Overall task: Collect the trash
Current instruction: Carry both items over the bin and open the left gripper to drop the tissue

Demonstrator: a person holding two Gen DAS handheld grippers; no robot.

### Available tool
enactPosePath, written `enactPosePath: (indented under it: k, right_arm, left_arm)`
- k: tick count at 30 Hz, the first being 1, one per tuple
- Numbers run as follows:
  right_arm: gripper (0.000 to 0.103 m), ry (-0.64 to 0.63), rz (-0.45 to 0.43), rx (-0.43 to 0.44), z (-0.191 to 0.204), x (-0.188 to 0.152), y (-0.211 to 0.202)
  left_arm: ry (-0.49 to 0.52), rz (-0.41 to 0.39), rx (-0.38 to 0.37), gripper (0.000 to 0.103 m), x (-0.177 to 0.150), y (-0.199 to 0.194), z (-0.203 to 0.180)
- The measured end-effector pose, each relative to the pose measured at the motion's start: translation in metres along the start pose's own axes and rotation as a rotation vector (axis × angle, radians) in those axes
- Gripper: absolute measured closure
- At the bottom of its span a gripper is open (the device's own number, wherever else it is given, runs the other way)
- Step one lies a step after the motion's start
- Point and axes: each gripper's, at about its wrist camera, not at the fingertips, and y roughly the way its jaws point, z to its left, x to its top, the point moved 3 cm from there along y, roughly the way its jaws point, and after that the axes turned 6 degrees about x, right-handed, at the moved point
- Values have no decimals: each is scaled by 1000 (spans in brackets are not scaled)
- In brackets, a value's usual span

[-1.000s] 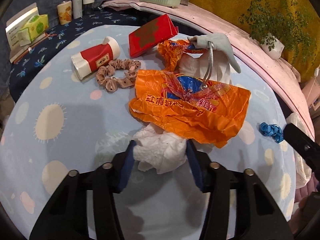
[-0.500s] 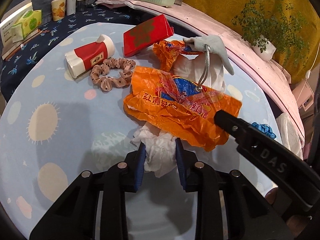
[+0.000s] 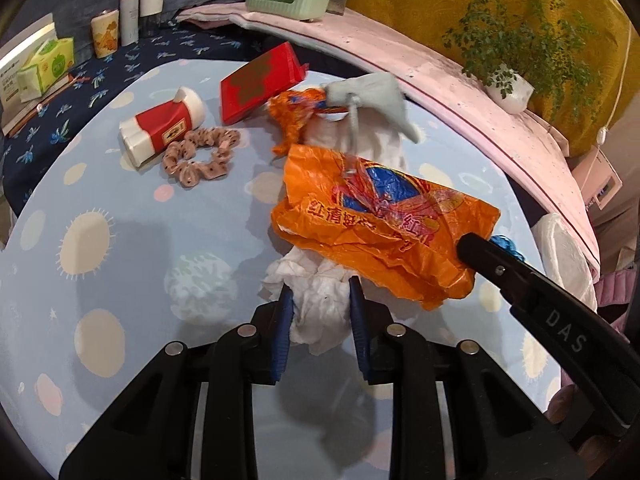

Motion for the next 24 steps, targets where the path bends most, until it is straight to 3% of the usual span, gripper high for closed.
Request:
enactPosePath:
  k: [9,24]
  right_arm:
    - [99,37,-113,-42,-35,9,-62]
    - [99,126,-286,-175,-134,20,-160]
  left_arm:
    - [90,-45,-24,78,-2,-26,-53]
    - [263,-114,-84,78,-5,-56,-170]
